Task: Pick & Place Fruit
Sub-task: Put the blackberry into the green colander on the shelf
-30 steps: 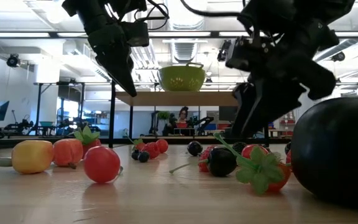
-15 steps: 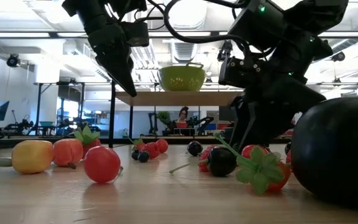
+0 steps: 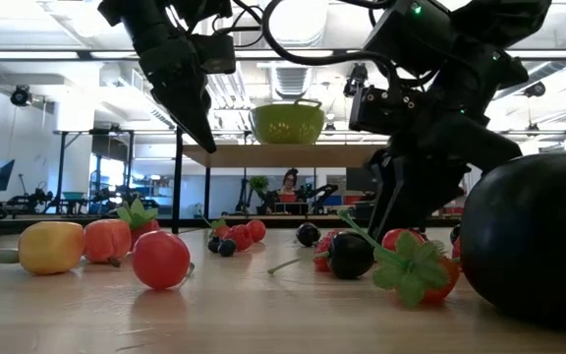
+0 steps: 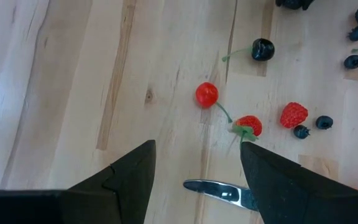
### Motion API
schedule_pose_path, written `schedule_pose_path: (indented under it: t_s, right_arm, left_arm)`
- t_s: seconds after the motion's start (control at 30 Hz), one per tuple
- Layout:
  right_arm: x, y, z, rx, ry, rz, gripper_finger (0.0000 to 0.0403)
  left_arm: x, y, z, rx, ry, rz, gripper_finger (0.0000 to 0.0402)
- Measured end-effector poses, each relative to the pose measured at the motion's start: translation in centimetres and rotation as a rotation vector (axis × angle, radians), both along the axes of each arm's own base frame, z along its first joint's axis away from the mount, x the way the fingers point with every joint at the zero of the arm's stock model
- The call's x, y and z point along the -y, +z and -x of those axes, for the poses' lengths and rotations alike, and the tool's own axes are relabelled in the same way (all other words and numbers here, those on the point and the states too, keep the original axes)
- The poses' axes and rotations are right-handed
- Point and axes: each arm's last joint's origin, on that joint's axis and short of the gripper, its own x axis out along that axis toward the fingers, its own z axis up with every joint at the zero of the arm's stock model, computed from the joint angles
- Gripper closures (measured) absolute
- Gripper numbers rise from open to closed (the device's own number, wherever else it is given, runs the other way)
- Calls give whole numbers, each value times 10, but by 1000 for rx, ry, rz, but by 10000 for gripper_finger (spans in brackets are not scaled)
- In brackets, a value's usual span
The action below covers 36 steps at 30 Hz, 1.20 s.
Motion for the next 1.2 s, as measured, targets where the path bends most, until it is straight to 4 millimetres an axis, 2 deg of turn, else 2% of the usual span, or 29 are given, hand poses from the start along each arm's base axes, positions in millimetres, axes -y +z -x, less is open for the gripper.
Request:
schedule_pose_path:
  t_s: [0.17, 0.43, 0.7, 1.0, 1.2]
  right_arm:
    - [0, 1, 0, 2, -3, -3, 305]
    - [0, 3, 1, 1, -8, -9, 301]
    - [0, 3, 2, -10, 3, -29, 320]
    - [0, 1, 6, -58, 20, -25, 281]
    - [0, -1, 8, -82, 18, -24, 273]
  left_arm:
    - [0, 0, 0, 0, 1, 1, 161]
    - [0, 0, 0, 3, 19, 12, 161]
    - [0, 0, 0, 3, 19, 12, 161]
    - [0, 0, 0, 3, 19, 12, 161]
    - [0, 0, 0, 3, 19, 12, 161]
